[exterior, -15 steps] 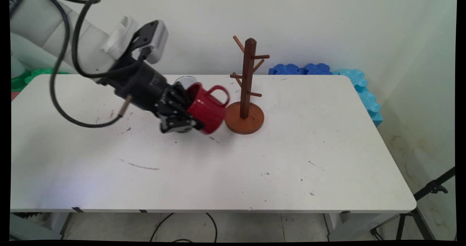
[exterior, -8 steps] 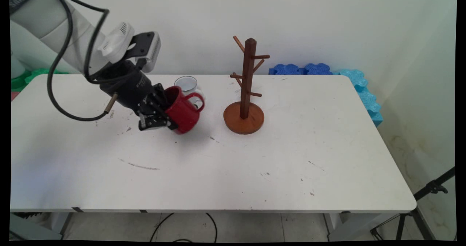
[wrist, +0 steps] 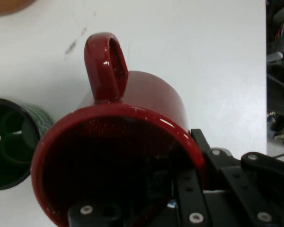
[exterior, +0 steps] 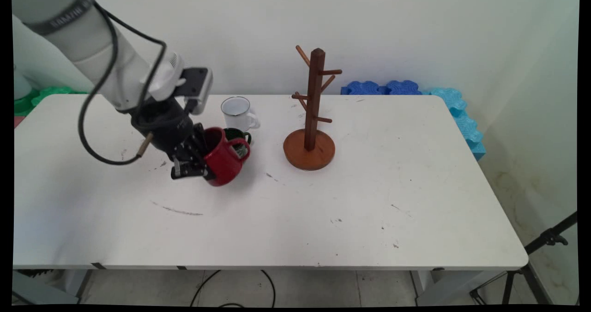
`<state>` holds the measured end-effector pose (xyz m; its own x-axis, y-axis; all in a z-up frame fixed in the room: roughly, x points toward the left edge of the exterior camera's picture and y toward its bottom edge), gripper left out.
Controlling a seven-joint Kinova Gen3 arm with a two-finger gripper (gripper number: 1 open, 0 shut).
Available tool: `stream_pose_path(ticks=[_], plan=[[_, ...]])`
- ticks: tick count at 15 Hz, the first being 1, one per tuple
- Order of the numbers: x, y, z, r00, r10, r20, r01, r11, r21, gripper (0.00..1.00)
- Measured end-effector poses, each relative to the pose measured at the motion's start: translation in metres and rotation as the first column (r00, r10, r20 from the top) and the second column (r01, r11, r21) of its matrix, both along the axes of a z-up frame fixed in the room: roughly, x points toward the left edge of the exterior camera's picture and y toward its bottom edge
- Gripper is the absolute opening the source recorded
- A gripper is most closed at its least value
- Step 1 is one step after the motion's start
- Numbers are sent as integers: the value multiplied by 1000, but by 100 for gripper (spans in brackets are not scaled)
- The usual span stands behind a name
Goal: Place the picked object on the table
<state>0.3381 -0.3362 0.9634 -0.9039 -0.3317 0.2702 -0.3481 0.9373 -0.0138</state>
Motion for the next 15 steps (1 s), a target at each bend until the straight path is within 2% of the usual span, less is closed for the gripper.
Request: stream_pose_path(ticks=[5, 15], plan=[[-5, -10, -29, 999, -3, 44, 1, 1000, 31, 0], [-11, -23, -67, 997, 0, 74, -3, 999, 42, 0]])
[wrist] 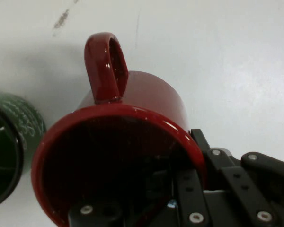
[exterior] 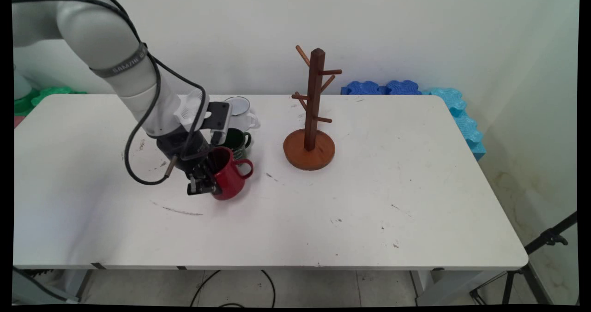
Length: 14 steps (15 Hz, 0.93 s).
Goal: Place the picked object on the table
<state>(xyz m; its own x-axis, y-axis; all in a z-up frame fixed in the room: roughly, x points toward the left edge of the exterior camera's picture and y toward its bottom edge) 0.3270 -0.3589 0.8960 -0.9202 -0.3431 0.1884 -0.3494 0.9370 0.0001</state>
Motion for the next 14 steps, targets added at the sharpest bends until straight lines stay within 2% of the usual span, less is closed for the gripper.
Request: stream_pose_path(ticks=[14], plan=[[-8, -5, -26, 1000, 1, -8, -1, 1000, 12, 0]])
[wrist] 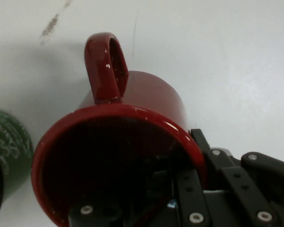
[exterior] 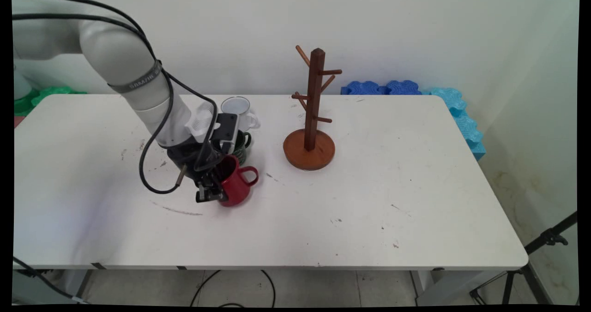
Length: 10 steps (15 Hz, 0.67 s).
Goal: Place the picked object on the table
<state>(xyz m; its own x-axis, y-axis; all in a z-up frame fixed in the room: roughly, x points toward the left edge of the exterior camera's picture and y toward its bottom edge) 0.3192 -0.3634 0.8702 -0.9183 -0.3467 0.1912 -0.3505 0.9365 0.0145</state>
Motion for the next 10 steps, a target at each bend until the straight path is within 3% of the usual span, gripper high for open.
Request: stream_pose_path(ticks=[6, 7, 10], plan=[[-3, -1, -8, 1000, 5, -12, -5, 1000, 2, 0], [-4, -2, -9, 1000, 8, -15, -8, 1000, 2, 100], [-6, 0, -12, 1000, 19, -25, -18, 1000, 8, 100]])
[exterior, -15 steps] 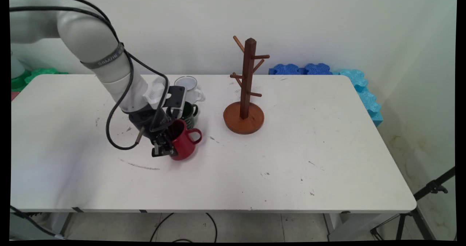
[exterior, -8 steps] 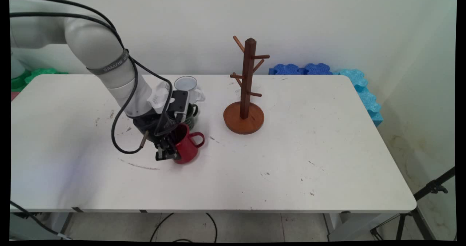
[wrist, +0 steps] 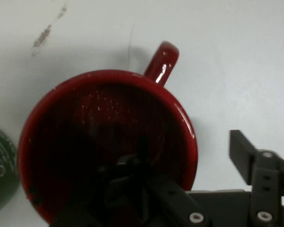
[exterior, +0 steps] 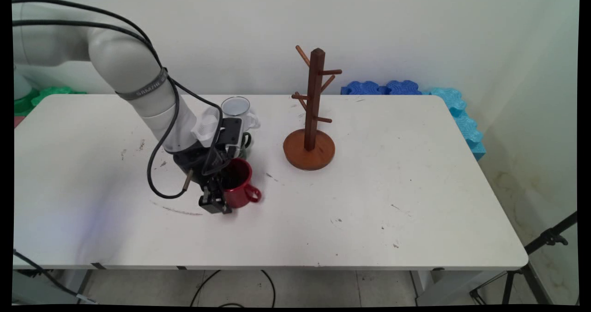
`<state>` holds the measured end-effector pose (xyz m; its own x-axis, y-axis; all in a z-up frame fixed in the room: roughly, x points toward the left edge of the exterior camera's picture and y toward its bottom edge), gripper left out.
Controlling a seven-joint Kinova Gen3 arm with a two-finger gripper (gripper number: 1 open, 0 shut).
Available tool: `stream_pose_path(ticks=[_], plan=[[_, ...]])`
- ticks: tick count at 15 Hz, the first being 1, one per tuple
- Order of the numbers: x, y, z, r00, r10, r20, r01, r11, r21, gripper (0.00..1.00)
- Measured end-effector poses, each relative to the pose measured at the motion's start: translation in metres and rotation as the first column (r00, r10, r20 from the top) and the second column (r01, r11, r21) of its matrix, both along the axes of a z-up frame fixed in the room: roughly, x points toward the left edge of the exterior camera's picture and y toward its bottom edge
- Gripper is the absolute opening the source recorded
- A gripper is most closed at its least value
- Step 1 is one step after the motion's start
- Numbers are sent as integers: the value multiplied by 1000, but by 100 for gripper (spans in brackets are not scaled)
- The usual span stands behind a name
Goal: Place the picked object on the table
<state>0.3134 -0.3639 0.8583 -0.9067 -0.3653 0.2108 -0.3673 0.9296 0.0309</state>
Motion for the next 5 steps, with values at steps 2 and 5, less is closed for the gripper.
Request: stream_pose_path(ticks=[2, 5], plan=[[-3, 2, -1, 1000, 6, -14, -6, 1000, 6, 100], [-6, 4, 2, 999, 15, -42, -14, 1000, 11, 100]])
